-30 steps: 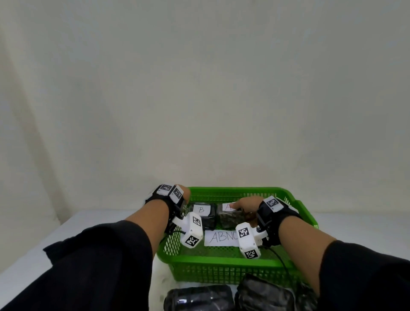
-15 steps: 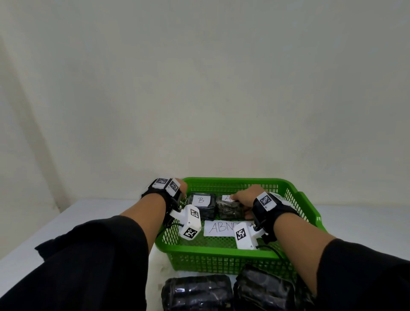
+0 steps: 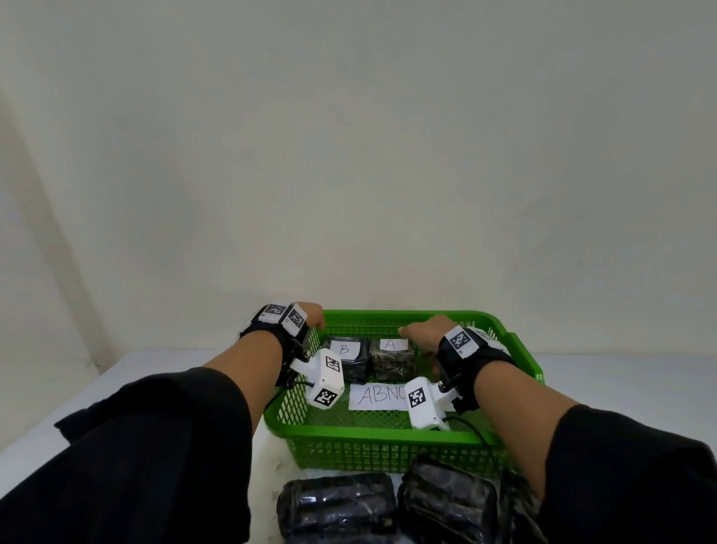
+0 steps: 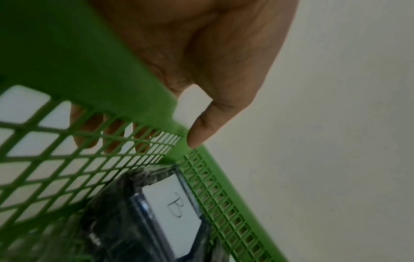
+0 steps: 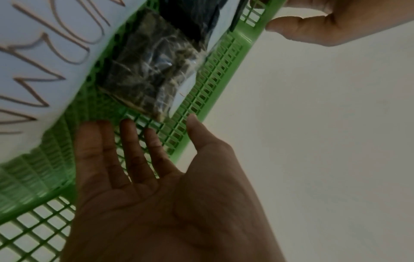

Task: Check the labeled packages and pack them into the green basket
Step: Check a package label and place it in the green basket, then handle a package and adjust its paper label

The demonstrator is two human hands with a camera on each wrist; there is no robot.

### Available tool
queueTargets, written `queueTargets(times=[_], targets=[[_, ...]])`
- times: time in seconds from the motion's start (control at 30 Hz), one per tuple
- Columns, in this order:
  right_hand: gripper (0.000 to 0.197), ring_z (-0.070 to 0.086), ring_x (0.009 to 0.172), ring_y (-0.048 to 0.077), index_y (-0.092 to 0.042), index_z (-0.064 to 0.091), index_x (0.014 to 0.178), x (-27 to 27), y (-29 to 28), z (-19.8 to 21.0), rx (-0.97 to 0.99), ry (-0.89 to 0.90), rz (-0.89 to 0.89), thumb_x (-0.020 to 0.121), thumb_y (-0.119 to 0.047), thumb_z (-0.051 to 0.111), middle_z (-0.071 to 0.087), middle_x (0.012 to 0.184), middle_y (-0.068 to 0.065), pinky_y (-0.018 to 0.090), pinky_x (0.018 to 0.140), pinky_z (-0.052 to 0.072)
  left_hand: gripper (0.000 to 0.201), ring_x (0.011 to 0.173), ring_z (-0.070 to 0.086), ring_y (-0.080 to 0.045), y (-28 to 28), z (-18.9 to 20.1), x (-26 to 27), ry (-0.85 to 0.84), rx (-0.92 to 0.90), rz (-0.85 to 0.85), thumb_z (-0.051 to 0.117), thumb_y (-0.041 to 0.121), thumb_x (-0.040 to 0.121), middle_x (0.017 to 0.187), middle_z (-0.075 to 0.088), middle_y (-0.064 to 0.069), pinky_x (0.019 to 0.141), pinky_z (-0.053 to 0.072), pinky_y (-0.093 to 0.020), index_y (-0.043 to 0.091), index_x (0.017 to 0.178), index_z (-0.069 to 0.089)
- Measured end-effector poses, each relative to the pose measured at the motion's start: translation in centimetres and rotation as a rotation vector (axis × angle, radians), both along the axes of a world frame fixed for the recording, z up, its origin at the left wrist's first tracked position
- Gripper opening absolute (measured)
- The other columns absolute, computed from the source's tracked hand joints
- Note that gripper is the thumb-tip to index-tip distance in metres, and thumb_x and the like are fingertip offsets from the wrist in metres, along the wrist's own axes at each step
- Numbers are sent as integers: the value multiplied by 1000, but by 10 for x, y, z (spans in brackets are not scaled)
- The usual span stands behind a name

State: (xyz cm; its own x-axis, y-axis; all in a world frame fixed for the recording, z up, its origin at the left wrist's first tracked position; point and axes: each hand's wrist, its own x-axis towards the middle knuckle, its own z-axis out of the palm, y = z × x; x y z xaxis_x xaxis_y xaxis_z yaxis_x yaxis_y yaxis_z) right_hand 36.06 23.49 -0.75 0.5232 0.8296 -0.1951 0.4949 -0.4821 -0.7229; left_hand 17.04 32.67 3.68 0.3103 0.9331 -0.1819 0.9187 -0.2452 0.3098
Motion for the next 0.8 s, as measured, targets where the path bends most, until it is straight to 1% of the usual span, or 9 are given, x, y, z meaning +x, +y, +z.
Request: queueTargets(times=[0.07, 0.17, 0.27, 0.3, 0.4, 0.47, 0.57, 0.67, 0.8], targets=[[46, 65, 85, 28, 3, 65, 124, 1, -4, 15, 21, -68, 4, 99, -36, 64, 67, 106, 17, 38, 80, 55, 43, 137, 43, -31, 0, 9, -3, -207, -11, 110, 43, 9, 103, 150, 41, -20, 107, 36, -33, -4, 144, 40], [44, 66, 91, 30, 1, 68, 117, 1, -10, 46, 124, -154, 14, 95, -36, 65, 72, 115, 19, 33, 74, 52, 47, 127, 52, -35, -5, 27, -9, -469, -36, 225, 56, 14, 94, 140, 52, -21, 102, 46, -39, -5, 136, 49], [41, 66, 112, 34, -2, 71, 119, -3, -21, 83, 306, -253, 32, 95, -35, 66, 71, 124, 16, 33, 89, 50, 54, 105, 64, -31, -16, 52, -11, -697, 49, 282, 70, 30, 78, 120, 66, -14, 95, 54, -42, 1, 123, 63], [39, 64, 117, 32, -6, 70, 121, -5, -28, 95, 363, -274, 42, 95, -35, 67, 70, 126, 12, 32, 92, 48, 49, 109, 64, -32, -21, 60, -12, -706, 105, 228, 69, 28, 79, 121, 66, -14, 96, 54, -41, 3, 121, 65], [45, 63, 116, 27, -20, 61, 131, -10, -53, 118, 385, -358, 113, 93, -44, 67, 68, 125, 5, 31, 86, 44, 40, 118, 60, -26, -43, 85, -13, -685, 264, 64, 68, 24, 86, 127, 65, -7, 103, 47, -33, 13, 124, 67], [57, 61, 120, 26, -22, 52, 143, -18, -74, 126, 317, -432, 189, 94, -48, 65, 66, 128, 5, 34, 89, 45, 42, 120, 58, -20, -61, 95, -17, -644, 319, -27, 68, 26, 86, 127, 65, -1, 103, 43, -27, 17, 127, 65], [74, 55, 133, 26, -23, 37, 156, -30, -108, 131, 232, -482, 261, 94, -53, 65, 60, 143, 6, 38, 104, 45, 46, 118, 59, -14, -87, 101, -23, -598, 286, -149, 68, 27, 85, 128, 65, 4, 103, 44, -29, 20, 130, 60], [84, 50, 140, 26, -26, 28, 160, -41, -144, 131, 168, -504, 294, 92, -56, 66, 49, 156, 5, 39, 108, 42, 52, 126, 53, -9, -119, 101, -31, -479, 344, -257, 67, 29, 87, 131, 62, 10, 108, 38, -28, 22, 136, 54], [89, 46, 143, 28, -25, 24, 162, -54, -189, 125, 132, -566, 342, 92, -58, 67, 43, 161, 7, 41, 112, 41, 56, 132, 48, -6, -166, 96, -50, -411, 358, -360, 66, 32, 88, 134, 59, 14, 113, 34, -30, 23, 141, 49]])
